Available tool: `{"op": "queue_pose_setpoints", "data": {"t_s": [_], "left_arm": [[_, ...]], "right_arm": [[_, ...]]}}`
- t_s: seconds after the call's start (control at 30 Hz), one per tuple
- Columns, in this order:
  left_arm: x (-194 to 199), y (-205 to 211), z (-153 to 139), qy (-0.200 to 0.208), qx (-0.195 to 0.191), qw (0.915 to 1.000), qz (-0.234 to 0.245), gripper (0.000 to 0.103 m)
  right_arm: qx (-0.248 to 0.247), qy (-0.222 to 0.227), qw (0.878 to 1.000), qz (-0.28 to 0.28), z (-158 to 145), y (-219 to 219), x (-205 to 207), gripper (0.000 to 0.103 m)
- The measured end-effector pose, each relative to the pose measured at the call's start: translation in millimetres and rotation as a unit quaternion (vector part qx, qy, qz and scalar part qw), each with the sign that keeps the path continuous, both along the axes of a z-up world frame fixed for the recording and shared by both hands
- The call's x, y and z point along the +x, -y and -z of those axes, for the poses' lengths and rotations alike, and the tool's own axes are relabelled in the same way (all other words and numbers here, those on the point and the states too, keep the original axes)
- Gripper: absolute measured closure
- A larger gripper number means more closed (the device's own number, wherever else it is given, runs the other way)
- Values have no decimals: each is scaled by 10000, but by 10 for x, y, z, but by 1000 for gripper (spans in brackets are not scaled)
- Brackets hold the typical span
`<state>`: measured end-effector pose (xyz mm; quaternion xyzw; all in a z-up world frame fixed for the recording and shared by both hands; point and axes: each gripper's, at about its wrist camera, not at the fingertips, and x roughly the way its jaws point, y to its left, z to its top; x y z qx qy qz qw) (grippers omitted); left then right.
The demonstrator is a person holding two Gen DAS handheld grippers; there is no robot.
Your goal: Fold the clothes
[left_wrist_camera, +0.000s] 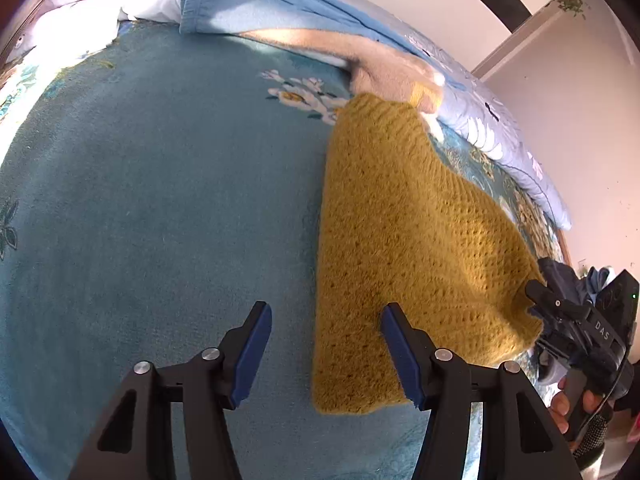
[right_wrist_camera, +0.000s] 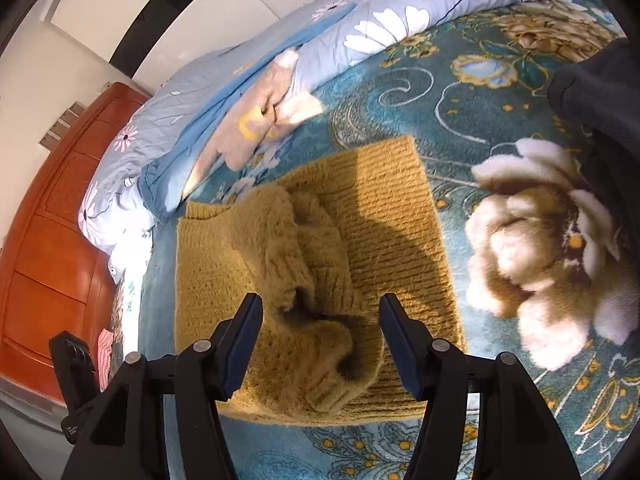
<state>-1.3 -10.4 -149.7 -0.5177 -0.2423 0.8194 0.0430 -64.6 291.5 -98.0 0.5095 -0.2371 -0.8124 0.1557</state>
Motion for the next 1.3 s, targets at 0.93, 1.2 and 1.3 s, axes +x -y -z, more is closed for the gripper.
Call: {"op": "queue_pose_setpoints", "data": {"t_s": [0.93,1.2,1.3], "left_arm": [[-66,-296,14,114,371,9975,592,31],[-93,-292,31,60,402,9971,643,25],[-139,-288,-41,-129,387,9964,743,25]], "right_arm": [[-835,305,9903,1069,176,-652,118,87],[-879,310,9916,895,226,-690,123,83],[-709,141,9948,723,155,-695,139,68]]}}
